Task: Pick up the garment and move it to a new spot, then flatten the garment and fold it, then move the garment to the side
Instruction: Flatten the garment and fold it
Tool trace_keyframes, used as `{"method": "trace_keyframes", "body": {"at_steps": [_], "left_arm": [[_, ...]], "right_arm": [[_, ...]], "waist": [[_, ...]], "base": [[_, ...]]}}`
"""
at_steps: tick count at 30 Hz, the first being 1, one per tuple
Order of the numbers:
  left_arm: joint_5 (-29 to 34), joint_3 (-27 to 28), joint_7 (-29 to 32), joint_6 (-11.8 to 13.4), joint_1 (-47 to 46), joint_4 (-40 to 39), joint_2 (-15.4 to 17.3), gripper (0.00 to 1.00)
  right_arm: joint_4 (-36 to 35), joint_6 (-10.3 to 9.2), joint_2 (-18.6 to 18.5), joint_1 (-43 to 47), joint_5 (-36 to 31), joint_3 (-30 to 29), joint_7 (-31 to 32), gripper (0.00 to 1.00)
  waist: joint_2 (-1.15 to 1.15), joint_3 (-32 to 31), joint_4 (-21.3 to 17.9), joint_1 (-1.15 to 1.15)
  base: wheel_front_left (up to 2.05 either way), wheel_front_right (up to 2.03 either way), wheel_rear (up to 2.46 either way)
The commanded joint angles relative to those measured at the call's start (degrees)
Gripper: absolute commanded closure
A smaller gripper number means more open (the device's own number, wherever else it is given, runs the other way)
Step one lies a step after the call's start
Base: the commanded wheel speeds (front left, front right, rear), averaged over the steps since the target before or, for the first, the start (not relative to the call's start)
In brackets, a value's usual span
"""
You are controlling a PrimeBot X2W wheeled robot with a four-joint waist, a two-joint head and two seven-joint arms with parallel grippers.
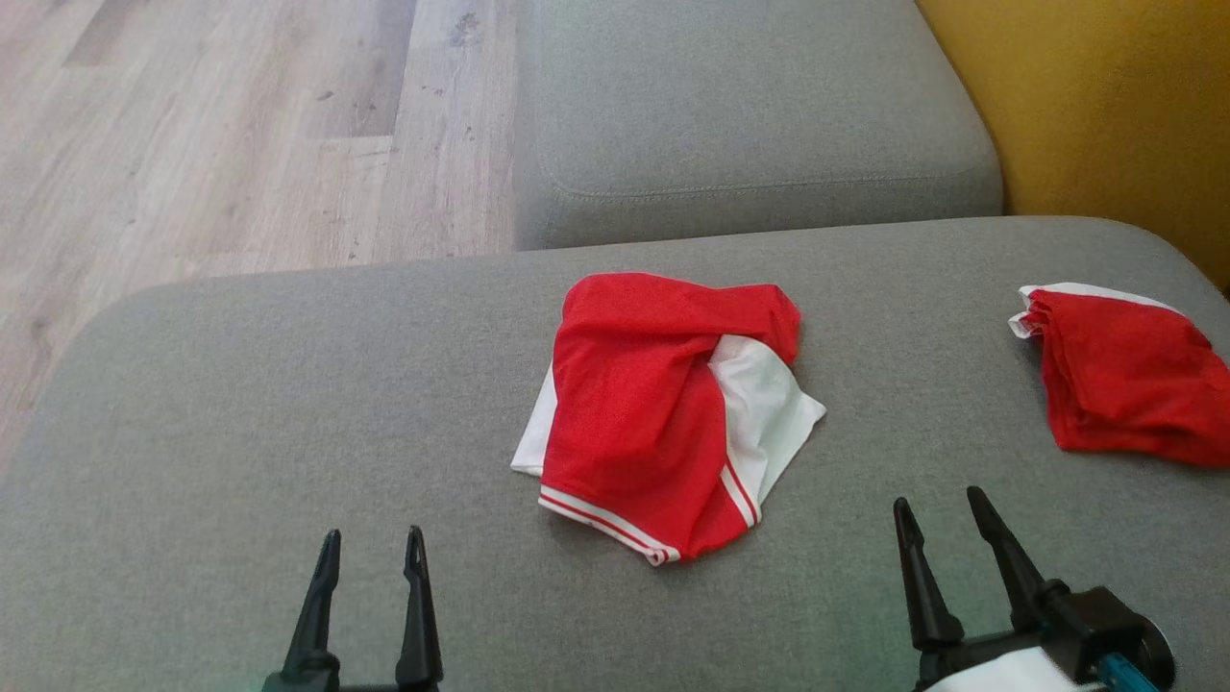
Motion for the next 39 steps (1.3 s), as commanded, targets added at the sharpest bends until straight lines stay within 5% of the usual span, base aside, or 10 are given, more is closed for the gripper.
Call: {"method": "trace_keyframes", "body": {"at_steps": [1,21,39], "left_arm": [[0.8,1.8,-0.5,-0.2,-2.3,-1.7,-0.5,0.0],[0.5,0.8,-0.5,0.5,-2.0,-0.1,-0.5,0.0],[6.7,-19.7,0.5,-8.9,-24.5,24.0,-0.6,0.0]], "right_arm": [[-1.6,-0.11,-0.3,-1.8,-0.4,1.6,-0.4,0.0],[-1.6,-0.11,-0.6,-1.5,-0.4,3.7,-0.4,0.0],[-2.5,-0.11,-1.5,-6.6,0.2,5.9,-0.4,0.0]], "waist": [[0.0,-0.1,0.0,0.0],[0.0,0.3,-0.4,0.0],[0.0,11.5,-9.6,0.0]], "base": [[0.0,0.0,0.0],[0.0,0.0,0.0],[0.0,0.0,0.0]]}}
